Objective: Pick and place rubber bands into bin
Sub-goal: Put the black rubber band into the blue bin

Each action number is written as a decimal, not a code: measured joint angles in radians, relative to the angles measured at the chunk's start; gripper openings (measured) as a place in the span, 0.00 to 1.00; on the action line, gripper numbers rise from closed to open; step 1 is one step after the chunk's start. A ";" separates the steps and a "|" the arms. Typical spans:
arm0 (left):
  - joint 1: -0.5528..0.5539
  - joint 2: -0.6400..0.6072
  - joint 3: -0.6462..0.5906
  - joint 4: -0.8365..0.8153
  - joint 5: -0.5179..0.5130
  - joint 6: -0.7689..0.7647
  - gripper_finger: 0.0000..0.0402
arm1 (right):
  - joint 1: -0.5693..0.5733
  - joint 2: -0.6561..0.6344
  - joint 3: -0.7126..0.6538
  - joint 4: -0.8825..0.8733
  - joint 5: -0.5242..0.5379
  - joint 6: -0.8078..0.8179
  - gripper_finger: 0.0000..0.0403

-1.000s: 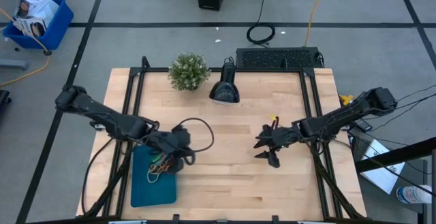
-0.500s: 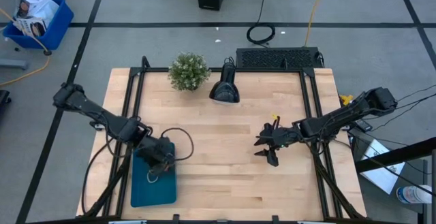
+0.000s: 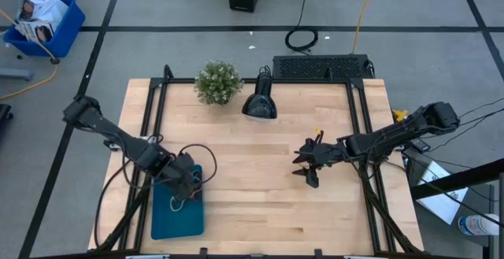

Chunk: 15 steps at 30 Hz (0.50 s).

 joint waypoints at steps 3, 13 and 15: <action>0.000 0.028 -0.021 0.007 0.001 -0.001 0.01 | -0.004 0.000 0.000 0.000 0.000 0.000 0.50; 0.001 0.083 -0.085 0.047 -0.026 0.031 0.09 | -0.009 0.000 0.000 0.000 -0.001 0.000 0.51; 0.001 0.084 -0.088 0.048 -0.033 0.040 0.09 | -0.009 0.000 0.000 0.000 -0.001 0.000 0.51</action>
